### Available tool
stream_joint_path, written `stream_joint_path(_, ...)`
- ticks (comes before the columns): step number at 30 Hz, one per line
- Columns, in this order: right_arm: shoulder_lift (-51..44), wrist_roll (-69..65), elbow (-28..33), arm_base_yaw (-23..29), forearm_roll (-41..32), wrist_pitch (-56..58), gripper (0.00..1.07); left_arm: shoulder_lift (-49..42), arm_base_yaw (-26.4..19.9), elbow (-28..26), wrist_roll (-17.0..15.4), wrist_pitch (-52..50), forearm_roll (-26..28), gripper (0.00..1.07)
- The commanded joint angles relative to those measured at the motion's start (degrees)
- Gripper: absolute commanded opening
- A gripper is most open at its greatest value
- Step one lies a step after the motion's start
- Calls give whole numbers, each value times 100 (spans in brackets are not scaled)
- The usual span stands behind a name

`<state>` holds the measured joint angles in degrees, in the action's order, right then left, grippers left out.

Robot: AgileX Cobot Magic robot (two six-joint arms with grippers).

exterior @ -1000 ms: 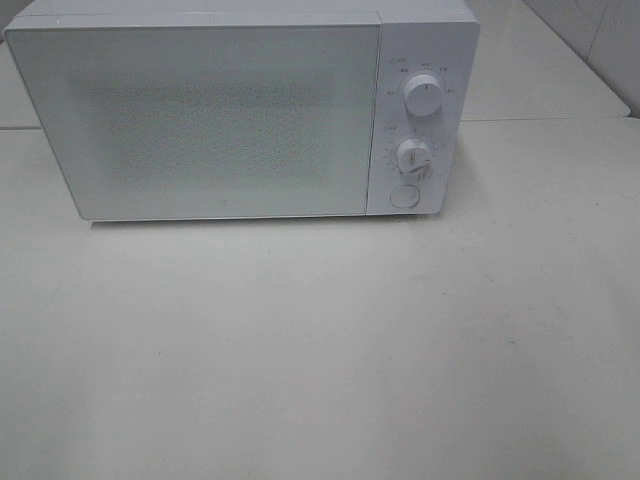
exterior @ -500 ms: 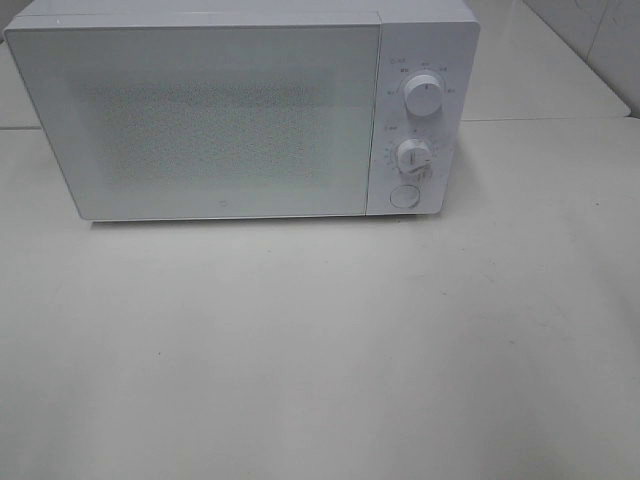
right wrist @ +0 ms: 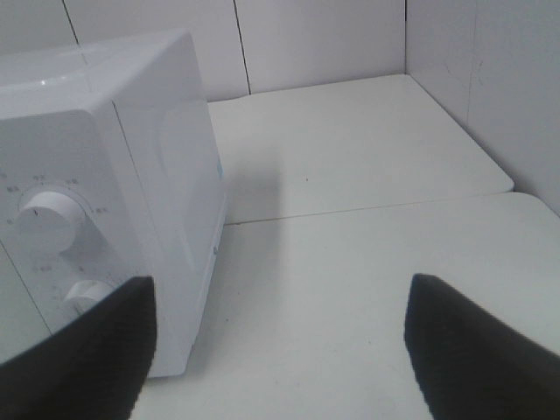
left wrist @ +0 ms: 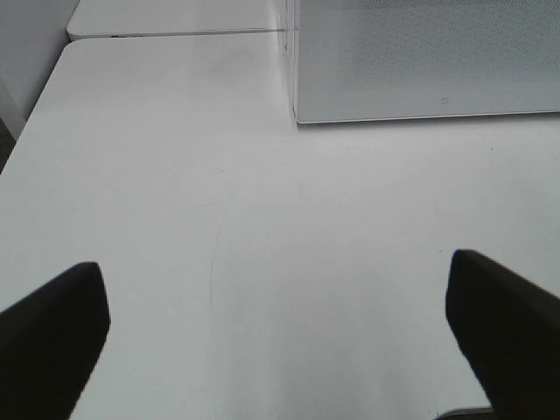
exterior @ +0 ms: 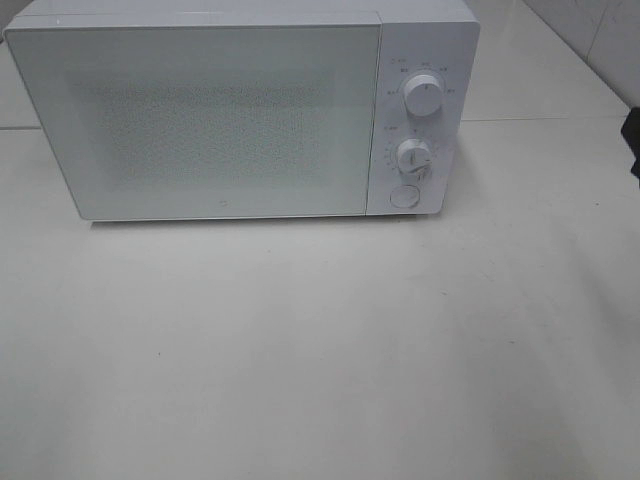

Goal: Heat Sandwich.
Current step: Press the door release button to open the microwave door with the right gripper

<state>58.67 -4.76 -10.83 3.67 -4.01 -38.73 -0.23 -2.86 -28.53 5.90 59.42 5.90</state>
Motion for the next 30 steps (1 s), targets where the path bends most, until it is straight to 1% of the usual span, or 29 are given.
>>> stream_joint_path(1,189,-46,109,-17,29,-424,76,-126,46,23,-11,-34,11,103)
stream_joint_path(4,453,11,201,264,-235,-705,76,-126,46,23,-11,-34,11,103)
stream_joint_path(5,642,298,246,567,-602,-940,76,-126,46,23,-11,-34,11,103)
stream_joint_path(6,642,298,246,567,-602,-940,76,-126,46,23,-11,-34,11,103)
stream_joint_path(8,802,670,275,980,-1020,-1123,76,-126,46,23,-11,-34,11,103)
stream_joint_path(9,997,1134,275,1415,-1513,-1266,76,-126,46,23,-11,-34,11,103)
stream_joint_path(10,997,1134,275,1415,-1513,-1266,76,-126,46,23,-11,-34,11,103)
stream_joint_path(11,1083,1301,275,1593,-1707,-1352,76,-126,46,23,-11,-34,11,103)
stream_joint_path(12,1197,1484,275,1811,-1954,-1467,76,-126,46,23,-11,-34,11,103)
stream_joint_path(13,1421,1742,275,2206,-2361,-1759,76,-126,46,23,-11,-34,11,103)
stream_joint_path(14,1421,1742,275,2206,-2361,-1759,76,-126,46,23,-11,-34,11,103)
stream_joint_path(17,1828,1948,269,2807,-3014,-2309,76,-126,46,23,-11,-34,11,103)
stream_joint_path(18,2097,1971,258,3197,-3329,-2710,76,-126,46,23,-11,-34,11,103)
stream_joint_path(19,2097,1971,258,3197,-3329,-2710,76,-126,46,23,-11,-34,11,103)
stream_joint_path(21,2361,1971,189,3518,-3650,-3002,76,-126,46,23,-11,-34,11,103)
stream_joint_path(22,2641,1971,52,3776,-3971,-3128,76,-126,46,23,-11,-34,11,103)
stream_joint_path(23,2767,1971,-46,3890,-4085,-3134,76,-126,46,23,-11,-34,11,103)
stream_joint_path(24,2767,1971,-46,3890,-4085,-3134,76,-126,46,23,-11,-34,11,103)
stream_joint_path(26,2985,1971,-223,4085,-4228,-3128,76,-126,46,23,-11,-34,11,103)
stream_joint_path(28,3295,1971,-521,4309,-4326,-3105,76,-126,46,23,-11,-34,11,103)
stream_joint_path(30,3380,1971,-584,4354,-4326,-3105,76,-126,46,23,-11,-34,11,103)
